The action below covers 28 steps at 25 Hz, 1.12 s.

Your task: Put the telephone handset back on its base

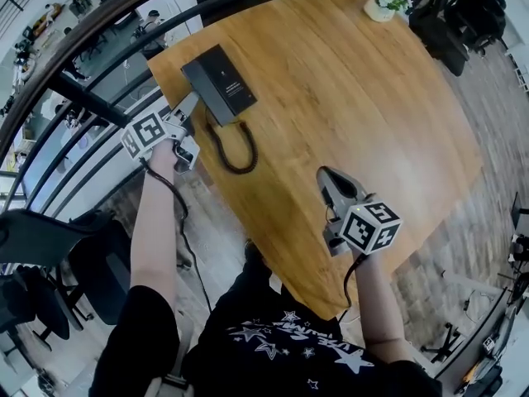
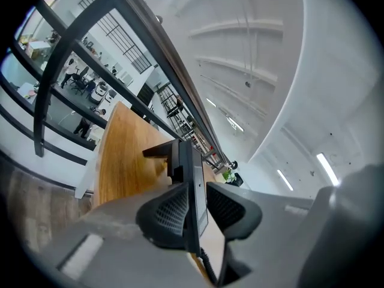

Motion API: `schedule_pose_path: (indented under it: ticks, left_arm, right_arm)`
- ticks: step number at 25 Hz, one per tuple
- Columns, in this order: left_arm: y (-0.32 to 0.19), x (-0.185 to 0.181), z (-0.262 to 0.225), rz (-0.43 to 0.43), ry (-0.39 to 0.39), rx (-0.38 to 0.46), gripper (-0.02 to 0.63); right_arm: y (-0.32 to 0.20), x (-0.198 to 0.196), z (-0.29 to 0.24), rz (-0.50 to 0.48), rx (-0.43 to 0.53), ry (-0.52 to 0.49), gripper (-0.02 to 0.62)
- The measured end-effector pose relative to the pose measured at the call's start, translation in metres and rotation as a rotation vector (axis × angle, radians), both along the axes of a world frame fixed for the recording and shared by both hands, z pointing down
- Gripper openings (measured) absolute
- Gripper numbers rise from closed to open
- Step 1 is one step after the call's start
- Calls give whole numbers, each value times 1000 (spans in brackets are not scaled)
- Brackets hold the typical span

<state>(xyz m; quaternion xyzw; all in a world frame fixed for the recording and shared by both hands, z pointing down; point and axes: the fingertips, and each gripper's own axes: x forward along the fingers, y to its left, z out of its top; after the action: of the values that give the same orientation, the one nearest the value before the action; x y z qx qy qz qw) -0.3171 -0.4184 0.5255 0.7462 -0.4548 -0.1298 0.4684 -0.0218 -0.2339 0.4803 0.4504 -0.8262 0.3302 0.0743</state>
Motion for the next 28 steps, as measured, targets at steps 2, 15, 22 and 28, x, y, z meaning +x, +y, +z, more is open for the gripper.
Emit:
schedule_pose_path:
  ticks: [2, 15, 22, 28]
  left_arm:
    - [13, 5, -5, 15, -1, -4, 101]
    - [128, 39, -41, 50, -35, 57, 92]
    - [217, 63, -77, 22, -106, 111, 73]
    - [303, 109, -136, -28, -139, 140, 69]
  right_arm:
    - [6, -3, -7, -2, 12, 1, 0]
    - [52, -27, -29, -70, 65, -17, -1]
    - [90, -35, -51, -163, 109, -62, -1]
    - [150, -2, -95, -247, 120, -91, -2]
